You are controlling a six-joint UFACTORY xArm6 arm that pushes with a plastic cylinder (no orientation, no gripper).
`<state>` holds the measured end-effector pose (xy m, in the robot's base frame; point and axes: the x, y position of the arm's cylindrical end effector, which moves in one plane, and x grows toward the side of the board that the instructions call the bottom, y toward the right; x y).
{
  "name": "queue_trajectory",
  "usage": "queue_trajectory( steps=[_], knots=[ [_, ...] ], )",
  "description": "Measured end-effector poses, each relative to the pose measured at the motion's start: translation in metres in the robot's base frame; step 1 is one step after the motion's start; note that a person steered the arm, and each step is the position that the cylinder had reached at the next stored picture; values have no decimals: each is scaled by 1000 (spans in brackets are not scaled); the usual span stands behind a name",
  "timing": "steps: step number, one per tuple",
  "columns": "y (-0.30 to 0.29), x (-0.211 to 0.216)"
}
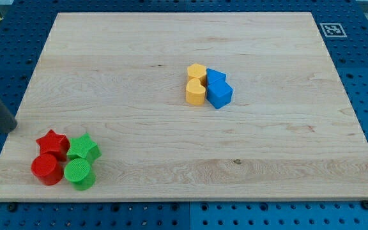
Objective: Separate the green circle from the bottom group of blocks
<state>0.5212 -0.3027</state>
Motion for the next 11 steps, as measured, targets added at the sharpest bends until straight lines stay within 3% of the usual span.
queue_trajectory(
  steps=[1,3,5,8,9,11],
  knots=[
    [-2,19],
    [16,97],
    [107,97],
    [181,84],
    [196,77],
    [172,69]
  ],
)
